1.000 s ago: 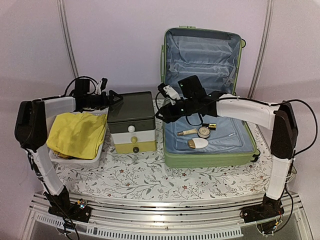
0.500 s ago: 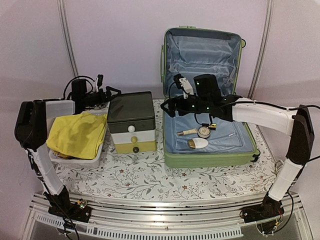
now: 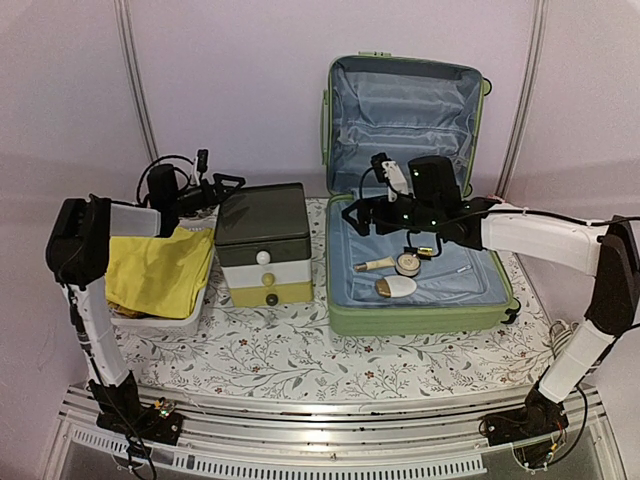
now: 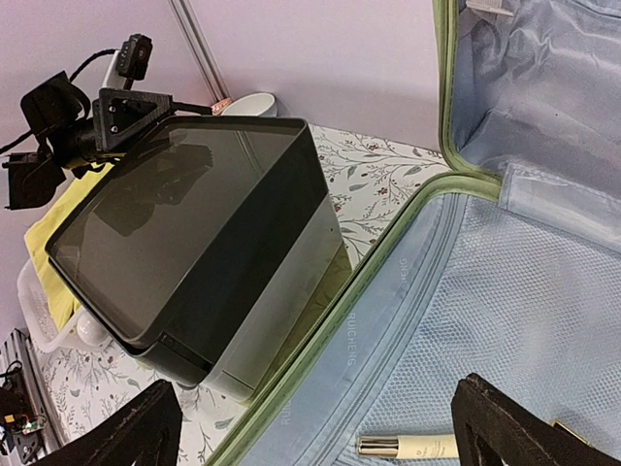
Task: Open, take out, and arrange the luggage
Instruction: Adjust the storage box at the center of the board.
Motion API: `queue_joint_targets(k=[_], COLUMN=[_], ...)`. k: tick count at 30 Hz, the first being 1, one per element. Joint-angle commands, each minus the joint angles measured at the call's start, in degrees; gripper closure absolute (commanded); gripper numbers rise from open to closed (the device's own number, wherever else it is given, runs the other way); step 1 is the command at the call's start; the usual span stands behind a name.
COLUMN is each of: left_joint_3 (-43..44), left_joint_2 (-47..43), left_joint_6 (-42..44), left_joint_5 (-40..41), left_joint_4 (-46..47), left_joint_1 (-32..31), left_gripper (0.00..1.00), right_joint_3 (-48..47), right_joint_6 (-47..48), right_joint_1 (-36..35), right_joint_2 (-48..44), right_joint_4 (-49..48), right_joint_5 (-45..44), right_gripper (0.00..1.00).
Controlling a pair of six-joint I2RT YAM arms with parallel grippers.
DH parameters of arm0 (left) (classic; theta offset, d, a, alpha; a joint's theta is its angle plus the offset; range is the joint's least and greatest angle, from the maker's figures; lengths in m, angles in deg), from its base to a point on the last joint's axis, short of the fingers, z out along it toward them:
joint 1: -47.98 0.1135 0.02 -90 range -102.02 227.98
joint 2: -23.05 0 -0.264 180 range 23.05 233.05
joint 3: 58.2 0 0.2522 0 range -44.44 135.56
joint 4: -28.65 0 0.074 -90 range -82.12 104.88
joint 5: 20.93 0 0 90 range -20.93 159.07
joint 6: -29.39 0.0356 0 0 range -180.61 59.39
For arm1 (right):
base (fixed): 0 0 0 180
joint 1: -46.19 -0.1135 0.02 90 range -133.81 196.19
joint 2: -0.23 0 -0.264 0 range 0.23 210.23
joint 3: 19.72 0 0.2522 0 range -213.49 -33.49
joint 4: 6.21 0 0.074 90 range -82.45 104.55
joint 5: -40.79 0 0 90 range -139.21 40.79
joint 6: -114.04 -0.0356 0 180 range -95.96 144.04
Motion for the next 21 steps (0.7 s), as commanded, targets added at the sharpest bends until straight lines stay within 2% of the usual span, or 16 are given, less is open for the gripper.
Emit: queue_joint_targets(k=[1,7,17,21], left_joint_3=[0.77,1.76,-12.64,-14.71], left_joint_2=[1.02,0.44,-11.46,-14.39], left_joint_6=[-1.68,-1.06,-2.87,-2.35], left_joint_5=[-2.83,-4.51,-0.37,1.42], left_joint_4=[5.59,-0.47,3.31,1.99], left_joint_1=[-0.06,-0.03,-2.10,-3.80], left_gripper=[0.02,0.02,0.02,0.02], right_joint_3=[1.90,2.98,4.79,6.83], right_joint_6=[-0.71,-0.63,-1.11,-0.98], right_joint_1=[0.60,0.98,2.50,2.97], right_joint_2=[-2.61,-3.73,-5.81,-7.66], right_joint_4=[-1.51,-1.46,-0.72,-0.28], right_joint_5=[0.25,0.04,0.15,0.01], right_gripper=[0.01,0.01,0.01,0.01])
